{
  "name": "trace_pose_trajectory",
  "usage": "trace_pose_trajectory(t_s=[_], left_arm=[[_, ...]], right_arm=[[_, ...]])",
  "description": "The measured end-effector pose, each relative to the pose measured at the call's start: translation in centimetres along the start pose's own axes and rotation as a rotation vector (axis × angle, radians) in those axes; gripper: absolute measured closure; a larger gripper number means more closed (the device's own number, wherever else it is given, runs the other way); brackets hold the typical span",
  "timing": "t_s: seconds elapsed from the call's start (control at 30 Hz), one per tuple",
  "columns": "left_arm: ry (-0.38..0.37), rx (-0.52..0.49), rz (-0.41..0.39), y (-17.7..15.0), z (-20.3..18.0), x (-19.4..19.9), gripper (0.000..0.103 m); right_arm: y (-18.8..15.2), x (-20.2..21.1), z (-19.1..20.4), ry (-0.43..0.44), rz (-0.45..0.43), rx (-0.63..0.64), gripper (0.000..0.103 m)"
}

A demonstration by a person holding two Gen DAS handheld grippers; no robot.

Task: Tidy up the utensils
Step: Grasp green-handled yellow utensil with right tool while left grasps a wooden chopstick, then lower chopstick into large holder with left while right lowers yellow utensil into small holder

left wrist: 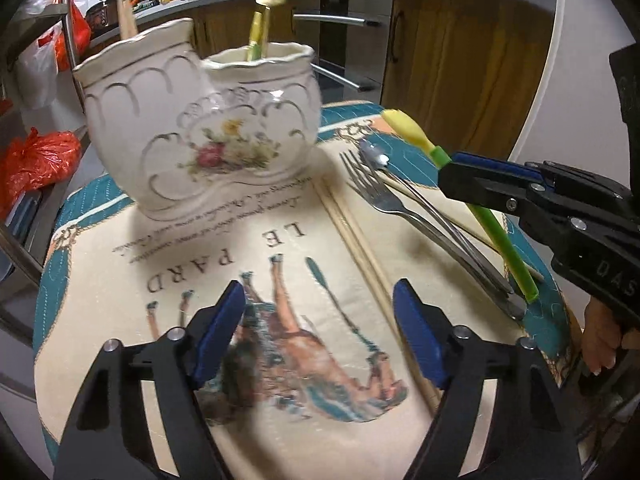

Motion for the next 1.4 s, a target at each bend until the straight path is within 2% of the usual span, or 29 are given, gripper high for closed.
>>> trace_pose_trajectory(t_s=[0.13,0.3,0.47,0.53,0.6,0.8,0.97,1.07,1.23,1.4], left_arm=[[0.027,-0.013,0.007,0.1,-0.9,-0.3,0.036],[0.064,-0.024,0.030,0.2,-1.2,-0.6,0.053],[0.060,-0.021,0.047,0.7,-1.7,-0.9,0.057],[0.026,-0.008,0.051,0.8,-1.6,-0.9,0.066],[0.004,-0.017,0.045,0.9,-1.6,-1.2,0.093],[-0.019,-0.038,0.055,0.7,-0.1,-1.0,0.098],[-0.026,-0.069,0.066,0.3,1.4,-0.6,0.098],[-0.072,-0.059,0.043,0.4,2.2,0.5,0.098],[-0.141,-0.044,-0.084,1.1,3.8,3.8,0.098],[-0.173,-0.059,-0.273,1.1,4.7,6.7,0.098]], right_arm=[[-0.2,0.4,-0.1,0.005,-0.008,-0.004,0.093],[-0.1,0.9,-0.2,0.013,-0.023,-0.011,0.093],[-0.2,1.0,-0.1,0.019,-0.028,-0.012,0.093],[-0.2,1.1,-0.2,0.021,-0.030,-0.014,0.093],[-0.3,1.1,-0.2,0.024,-0.030,-0.016,0.093],[-0.2,1.1,-0.3,0.024,-0.031,-0.018,0.093],[-0.2,1.3,-0.2,0.027,-0.046,-0.014,0.093],[-0.1,1.6,-0.1,0.023,-0.064,-0.015,0.093],[0.2,2.1,-0.4,0.014,-0.100,-0.035,0.093],[0.4,2.3,-0.2,0.006,-0.123,-0.038,0.093]])
Point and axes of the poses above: each gripper's, at about its wrist camera, not at the fingertips, and x roughly against the way its jaws point, z to its left, y to its top, the point moved 4 cm from there along -x, roughly the way its jaws point, and after that the axes turned 3 degrees about z, right-handed, at the moved point
